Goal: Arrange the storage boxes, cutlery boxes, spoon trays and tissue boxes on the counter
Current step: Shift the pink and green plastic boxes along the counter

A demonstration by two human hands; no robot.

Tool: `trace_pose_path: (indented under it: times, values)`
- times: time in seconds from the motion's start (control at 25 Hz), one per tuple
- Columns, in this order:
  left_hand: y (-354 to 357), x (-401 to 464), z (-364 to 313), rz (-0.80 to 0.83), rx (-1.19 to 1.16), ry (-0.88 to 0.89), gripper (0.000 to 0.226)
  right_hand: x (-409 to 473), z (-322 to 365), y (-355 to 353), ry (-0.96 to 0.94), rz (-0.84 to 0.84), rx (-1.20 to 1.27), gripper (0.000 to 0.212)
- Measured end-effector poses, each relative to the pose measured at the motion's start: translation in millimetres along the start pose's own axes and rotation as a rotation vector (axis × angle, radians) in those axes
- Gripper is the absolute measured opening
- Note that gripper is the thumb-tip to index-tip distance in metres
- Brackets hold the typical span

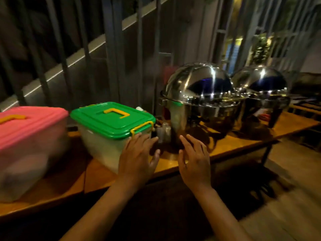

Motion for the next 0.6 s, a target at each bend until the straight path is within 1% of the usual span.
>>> trace_pose_path:
  times: [0.12,0.2,0.28,0.36,0.44,0.52,0.56,0.6]
  values:
    - [2,20,52,-0.021,0.16,-0.036,0.047,31,23,40,-0.014,0.007,0.074,0.045]
    - [10,37,81,0.088,0.258,-0.139,0.056,60,34,75,-0.001,0.061,0.145,0.044]
    - [21,43,89,0.18,0.361,-0.199,0.066,92,39,105,0.053,0.143,0.21,0.045]
    - [27,44,92,0.205,0.453,-0.164,0.066,126,42,136,0.081,0.294,0.249,0.048]
    - [23,44,98,0.171,0.45,-0.127,0.062,151,48,164,0.078,0.456,0.3,0.048]
    - [16,35,106,0.123,0.414,-0.125,0.058,152,56,181,0.076,0.605,0.39,0.041]
    - [10,30,110,0.117,0.392,-0.123,0.057,146,59,184,0.096,0.629,0.431,0.039]
    - [3,26,114,0.119,0.37,-0.113,0.057,138,63,182,0.122,0.608,0.47,0.037]
Point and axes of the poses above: each hand's wrist, its own x-axis towards the middle knuckle, its own y-axis out of the palm, z = x × y, the point moved 2 cm from there along x, towards the middle knuckle, and after that the axes turned 8 degrees about y, right-handed, at the moved point
